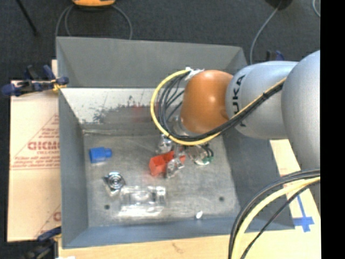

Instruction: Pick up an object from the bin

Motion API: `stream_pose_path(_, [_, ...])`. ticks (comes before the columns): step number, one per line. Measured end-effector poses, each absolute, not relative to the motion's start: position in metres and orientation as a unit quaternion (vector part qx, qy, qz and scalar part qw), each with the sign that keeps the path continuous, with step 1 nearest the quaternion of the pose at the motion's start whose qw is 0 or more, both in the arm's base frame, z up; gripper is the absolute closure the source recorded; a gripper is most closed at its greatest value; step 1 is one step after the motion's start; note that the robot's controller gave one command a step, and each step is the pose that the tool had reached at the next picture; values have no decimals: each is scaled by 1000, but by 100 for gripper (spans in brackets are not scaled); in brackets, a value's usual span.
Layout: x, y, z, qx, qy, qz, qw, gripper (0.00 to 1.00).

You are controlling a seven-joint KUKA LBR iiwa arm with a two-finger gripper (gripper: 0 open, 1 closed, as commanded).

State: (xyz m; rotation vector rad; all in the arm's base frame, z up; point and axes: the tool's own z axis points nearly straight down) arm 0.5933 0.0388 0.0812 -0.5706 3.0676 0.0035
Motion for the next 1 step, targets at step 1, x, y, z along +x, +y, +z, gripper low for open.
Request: stream_pose_path(1, [596,37,198,-179,984,-2,6,100])
